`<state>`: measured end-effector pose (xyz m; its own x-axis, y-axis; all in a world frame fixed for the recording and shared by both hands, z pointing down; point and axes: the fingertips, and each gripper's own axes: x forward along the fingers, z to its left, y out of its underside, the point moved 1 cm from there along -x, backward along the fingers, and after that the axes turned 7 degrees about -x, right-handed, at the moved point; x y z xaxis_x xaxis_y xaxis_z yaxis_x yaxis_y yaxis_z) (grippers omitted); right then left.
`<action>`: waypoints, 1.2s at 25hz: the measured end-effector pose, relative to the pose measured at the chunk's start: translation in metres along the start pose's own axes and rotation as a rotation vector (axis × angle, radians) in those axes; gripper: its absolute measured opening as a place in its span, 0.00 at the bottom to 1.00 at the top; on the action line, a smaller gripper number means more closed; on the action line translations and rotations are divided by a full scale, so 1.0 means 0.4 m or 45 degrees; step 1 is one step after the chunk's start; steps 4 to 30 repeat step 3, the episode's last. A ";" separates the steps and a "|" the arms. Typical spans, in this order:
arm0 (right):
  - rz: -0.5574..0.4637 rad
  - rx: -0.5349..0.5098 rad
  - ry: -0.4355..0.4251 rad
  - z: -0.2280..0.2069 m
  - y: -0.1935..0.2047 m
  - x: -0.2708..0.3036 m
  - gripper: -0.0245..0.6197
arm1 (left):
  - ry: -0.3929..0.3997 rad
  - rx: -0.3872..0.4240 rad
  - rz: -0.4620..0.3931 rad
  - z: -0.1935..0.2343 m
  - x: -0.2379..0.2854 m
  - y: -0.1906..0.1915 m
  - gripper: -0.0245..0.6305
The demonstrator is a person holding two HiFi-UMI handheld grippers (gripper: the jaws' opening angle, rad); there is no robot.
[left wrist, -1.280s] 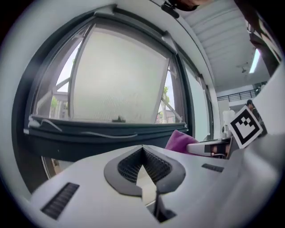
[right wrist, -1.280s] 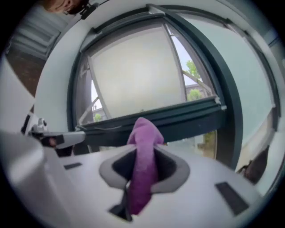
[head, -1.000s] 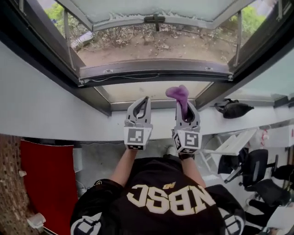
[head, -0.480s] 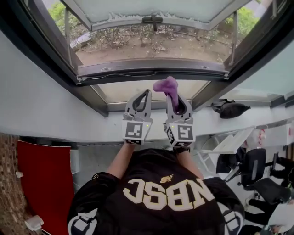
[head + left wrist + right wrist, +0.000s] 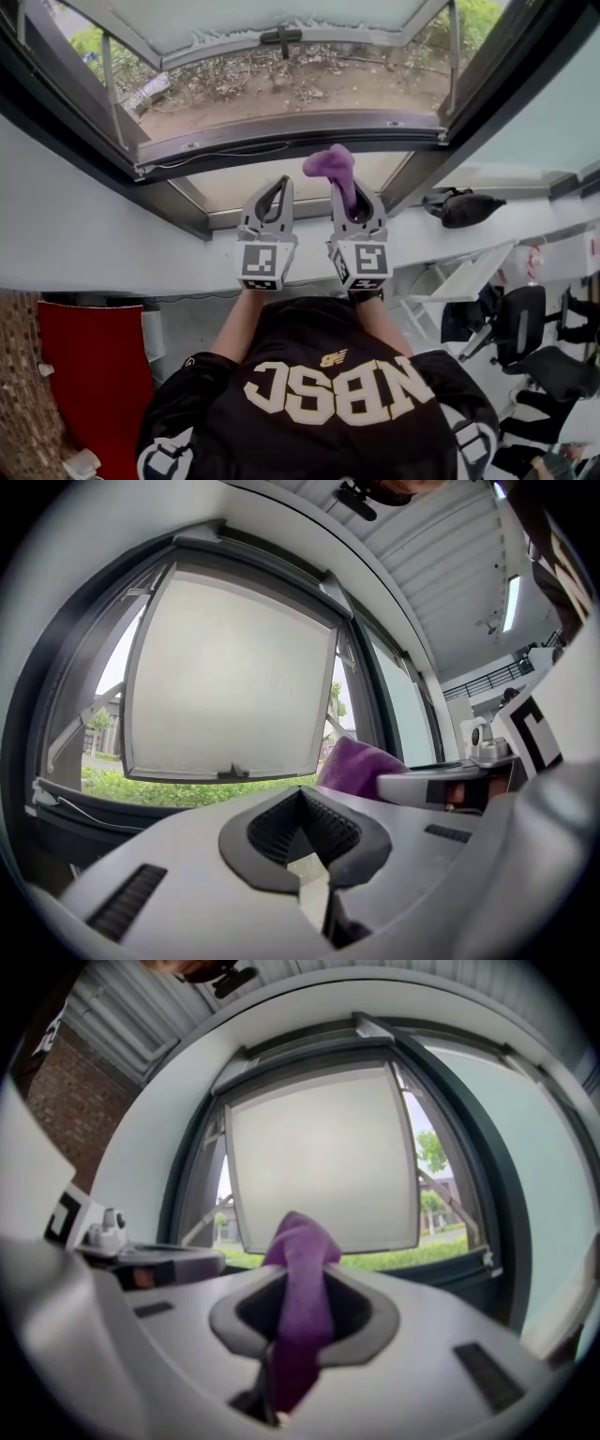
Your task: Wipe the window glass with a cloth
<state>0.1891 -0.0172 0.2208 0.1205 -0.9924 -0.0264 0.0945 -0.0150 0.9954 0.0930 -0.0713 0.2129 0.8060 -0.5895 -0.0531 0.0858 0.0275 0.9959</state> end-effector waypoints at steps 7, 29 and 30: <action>0.003 0.025 -0.022 -0.021 0.008 -0.027 0.16 | -0.018 -0.038 0.037 -0.028 -0.001 0.024 0.06; 0.003 0.025 -0.022 -0.021 0.008 -0.027 0.16 | -0.018 -0.038 0.037 -0.028 -0.001 0.024 0.06; 0.003 0.025 -0.022 -0.021 0.008 -0.027 0.16 | -0.018 -0.038 0.037 -0.028 -0.001 0.024 0.06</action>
